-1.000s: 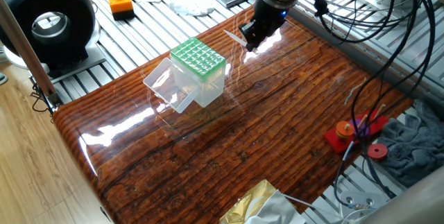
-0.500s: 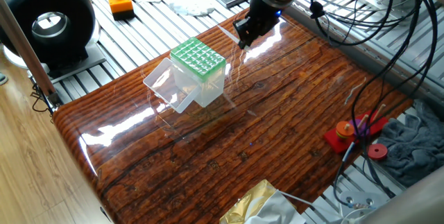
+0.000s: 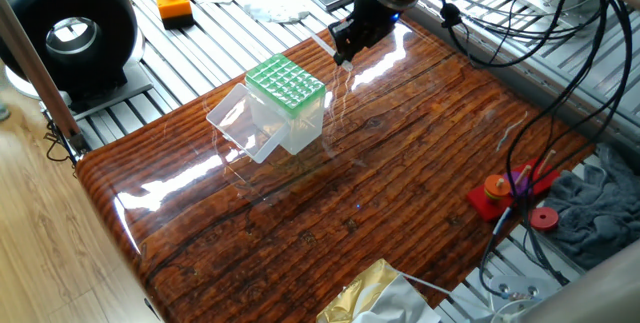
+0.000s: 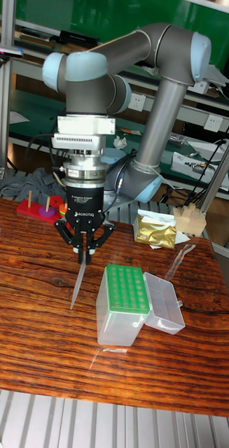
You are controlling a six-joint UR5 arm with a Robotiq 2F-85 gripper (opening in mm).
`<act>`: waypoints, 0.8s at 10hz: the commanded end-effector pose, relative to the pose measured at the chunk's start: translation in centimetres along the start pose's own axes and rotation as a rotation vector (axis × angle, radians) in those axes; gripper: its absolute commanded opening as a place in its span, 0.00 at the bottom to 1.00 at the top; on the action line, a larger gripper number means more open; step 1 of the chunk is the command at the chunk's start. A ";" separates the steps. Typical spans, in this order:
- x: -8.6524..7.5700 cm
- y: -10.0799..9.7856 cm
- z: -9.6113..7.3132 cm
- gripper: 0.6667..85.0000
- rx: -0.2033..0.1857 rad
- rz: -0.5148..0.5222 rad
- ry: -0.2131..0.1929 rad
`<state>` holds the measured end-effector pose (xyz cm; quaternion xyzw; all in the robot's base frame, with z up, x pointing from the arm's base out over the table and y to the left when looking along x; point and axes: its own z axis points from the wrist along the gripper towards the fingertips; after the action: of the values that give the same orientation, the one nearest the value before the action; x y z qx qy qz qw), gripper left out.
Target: Insert a large pipette tip into the holder for large pipette tips
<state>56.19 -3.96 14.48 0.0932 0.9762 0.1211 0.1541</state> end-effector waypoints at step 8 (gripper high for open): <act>0.1 2.4 -7.5 0.00 -0.085 0.051 0.140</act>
<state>54.29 -4.02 19.07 0.0972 0.9773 0.1552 0.1062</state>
